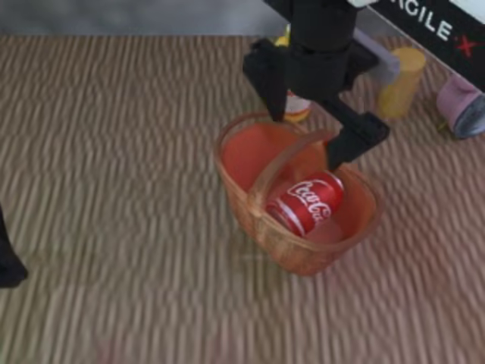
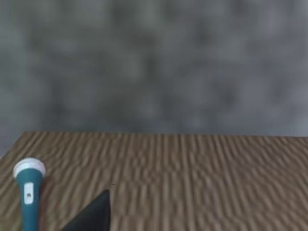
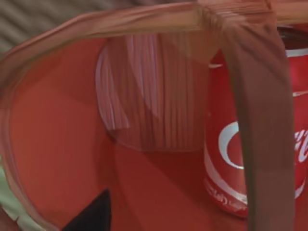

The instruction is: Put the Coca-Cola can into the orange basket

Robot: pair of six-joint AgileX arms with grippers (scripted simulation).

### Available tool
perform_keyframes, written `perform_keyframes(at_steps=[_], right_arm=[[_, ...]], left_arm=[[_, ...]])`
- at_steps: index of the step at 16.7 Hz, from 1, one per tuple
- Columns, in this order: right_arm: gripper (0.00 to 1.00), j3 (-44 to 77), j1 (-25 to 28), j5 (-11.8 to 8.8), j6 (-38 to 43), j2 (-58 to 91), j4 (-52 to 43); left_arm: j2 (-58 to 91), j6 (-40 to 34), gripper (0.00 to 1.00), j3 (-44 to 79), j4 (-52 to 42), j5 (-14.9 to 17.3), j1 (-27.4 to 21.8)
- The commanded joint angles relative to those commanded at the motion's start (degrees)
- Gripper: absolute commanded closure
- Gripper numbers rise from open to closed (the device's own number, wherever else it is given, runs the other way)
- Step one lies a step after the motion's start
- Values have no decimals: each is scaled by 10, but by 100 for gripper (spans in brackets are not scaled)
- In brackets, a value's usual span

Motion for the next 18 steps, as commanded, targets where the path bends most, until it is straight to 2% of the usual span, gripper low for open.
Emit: perform_keyframes(at_steps=[3, 9, 18], right_arm=[[0, 28, 9, -2, 18, 20, -10], [0, 24, 6, -2, 17, 18, -8], [0, -55, 9, -2, 18, 0, 52]], left_arm=[[-18, 5, 0, -15, -9, -11, 1], [-18, 5, 0, -15, -9, -11, 1], [-18, 5, 0, -15, -9, -11, 1]])
